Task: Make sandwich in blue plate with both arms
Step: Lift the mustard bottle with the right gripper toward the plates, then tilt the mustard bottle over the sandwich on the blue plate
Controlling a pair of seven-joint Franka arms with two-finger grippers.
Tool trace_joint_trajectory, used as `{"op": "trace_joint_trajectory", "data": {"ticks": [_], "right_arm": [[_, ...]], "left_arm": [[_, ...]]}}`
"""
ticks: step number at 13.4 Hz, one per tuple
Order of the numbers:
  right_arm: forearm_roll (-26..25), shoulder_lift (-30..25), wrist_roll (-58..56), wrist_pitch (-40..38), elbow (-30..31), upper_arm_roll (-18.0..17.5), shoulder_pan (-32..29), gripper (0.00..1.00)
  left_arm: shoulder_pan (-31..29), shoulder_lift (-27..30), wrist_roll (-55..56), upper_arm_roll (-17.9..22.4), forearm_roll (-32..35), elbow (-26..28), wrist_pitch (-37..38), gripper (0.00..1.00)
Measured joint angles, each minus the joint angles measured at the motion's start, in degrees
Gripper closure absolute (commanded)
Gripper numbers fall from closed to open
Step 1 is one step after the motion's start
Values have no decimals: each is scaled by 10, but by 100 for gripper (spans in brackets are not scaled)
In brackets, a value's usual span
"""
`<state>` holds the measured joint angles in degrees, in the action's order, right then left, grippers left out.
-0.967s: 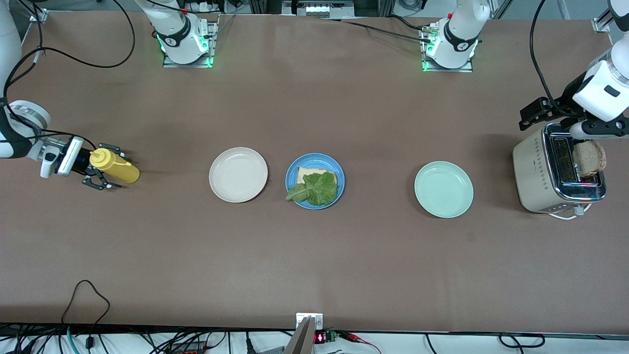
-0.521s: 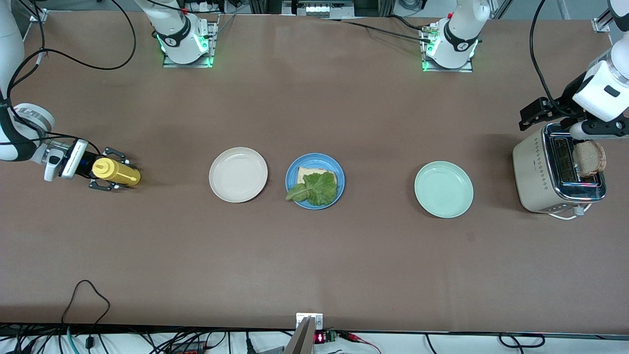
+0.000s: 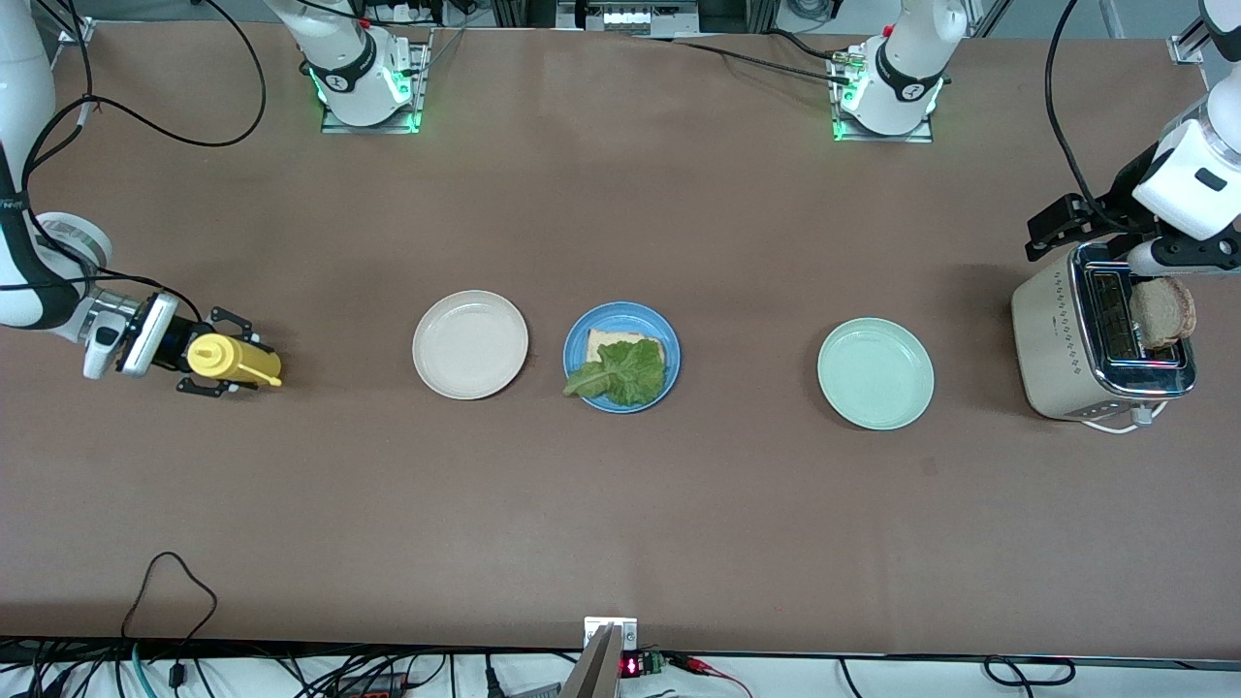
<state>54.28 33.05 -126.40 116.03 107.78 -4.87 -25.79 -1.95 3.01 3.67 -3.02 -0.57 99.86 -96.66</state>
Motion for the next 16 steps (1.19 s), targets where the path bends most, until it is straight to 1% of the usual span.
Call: {"op": "trace_joint_trajectory", "data": {"ticks": [3, 5, 9, 11, 13, 16], "right_arm": [[-45, -66, 133, 17, -1, -2, 69, 100], [-75, -101, 214, 35, 1, -3, 113, 100], [-164, -141, 399, 84, 5, -4, 207, 100], [-221, -151, 500, 111, 6, -4, 254, 100], [-289, -155, 588, 132, 7, -5, 296, 100], [-393, -155, 723, 151, 10, -28, 340, 100]], "left_arm": [[0, 3, 0, 0, 0, 0, 0, 0], [0, 4, 0, 1, 0, 0, 0, 0], [0, 4, 0, 1, 0, 0, 0, 0], [-2, 4, 0, 1, 0, 0, 0, 0], [-2, 4, 0, 1, 0, 0, 0, 0], [-3, 4, 0, 1, 0, 0, 0, 0]]}}
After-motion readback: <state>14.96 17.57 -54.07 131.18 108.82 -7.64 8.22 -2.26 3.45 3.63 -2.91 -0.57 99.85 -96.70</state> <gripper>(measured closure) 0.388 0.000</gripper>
